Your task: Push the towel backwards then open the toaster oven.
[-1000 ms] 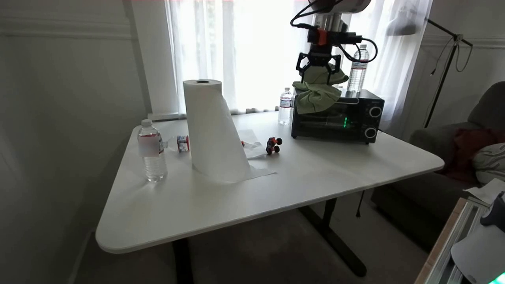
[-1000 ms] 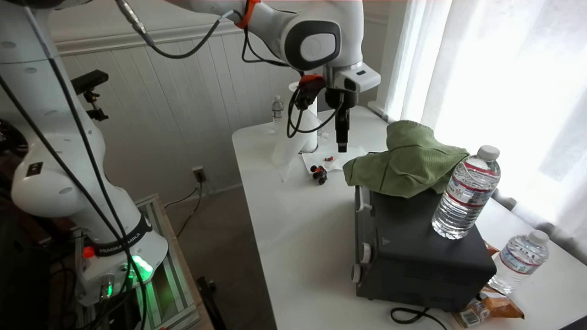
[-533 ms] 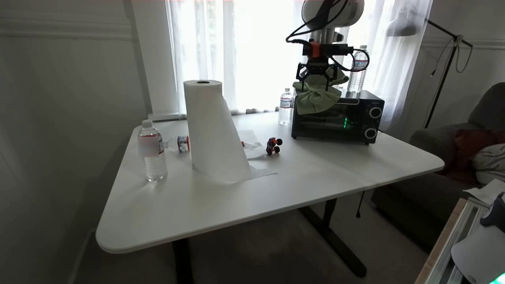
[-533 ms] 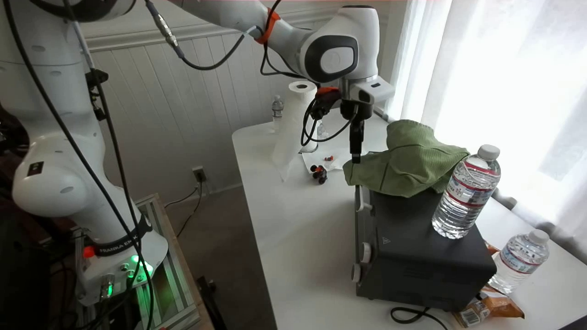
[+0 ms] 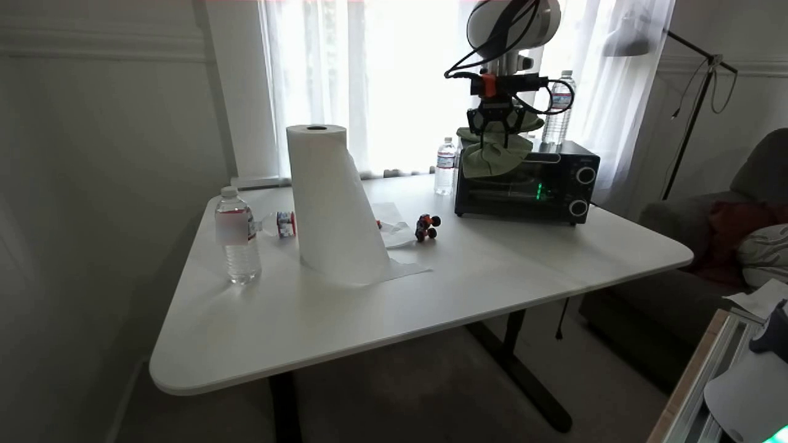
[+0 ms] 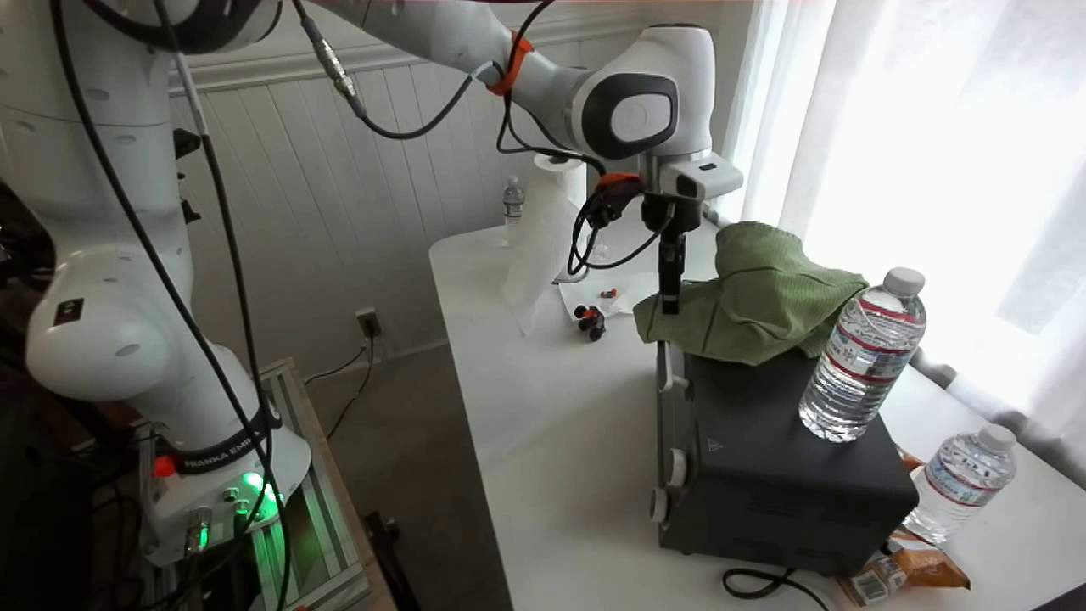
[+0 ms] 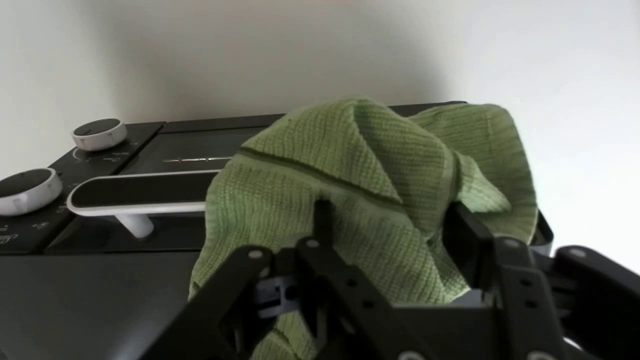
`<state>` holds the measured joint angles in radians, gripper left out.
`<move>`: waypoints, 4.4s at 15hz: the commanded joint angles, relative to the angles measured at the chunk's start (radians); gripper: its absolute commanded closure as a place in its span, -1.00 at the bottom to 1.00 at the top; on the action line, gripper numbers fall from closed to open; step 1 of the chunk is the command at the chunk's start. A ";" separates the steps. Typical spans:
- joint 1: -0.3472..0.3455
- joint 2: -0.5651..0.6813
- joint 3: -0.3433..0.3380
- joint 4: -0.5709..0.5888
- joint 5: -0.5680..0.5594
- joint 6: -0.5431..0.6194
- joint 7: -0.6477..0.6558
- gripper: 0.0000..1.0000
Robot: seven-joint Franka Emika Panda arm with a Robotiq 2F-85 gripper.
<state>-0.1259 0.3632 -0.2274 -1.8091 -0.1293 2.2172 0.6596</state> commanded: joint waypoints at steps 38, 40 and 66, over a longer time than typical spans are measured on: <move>0.022 -0.036 -0.058 0.019 0.015 0.213 0.550 -0.65; 0.008 -0.105 -0.040 -0.042 0.013 0.233 0.404 -0.93; -0.044 -0.151 -0.039 -0.179 -0.014 0.139 -0.182 -0.47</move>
<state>-0.1663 0.1818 -0.2638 -1.9987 -0.1210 2.3334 0.4764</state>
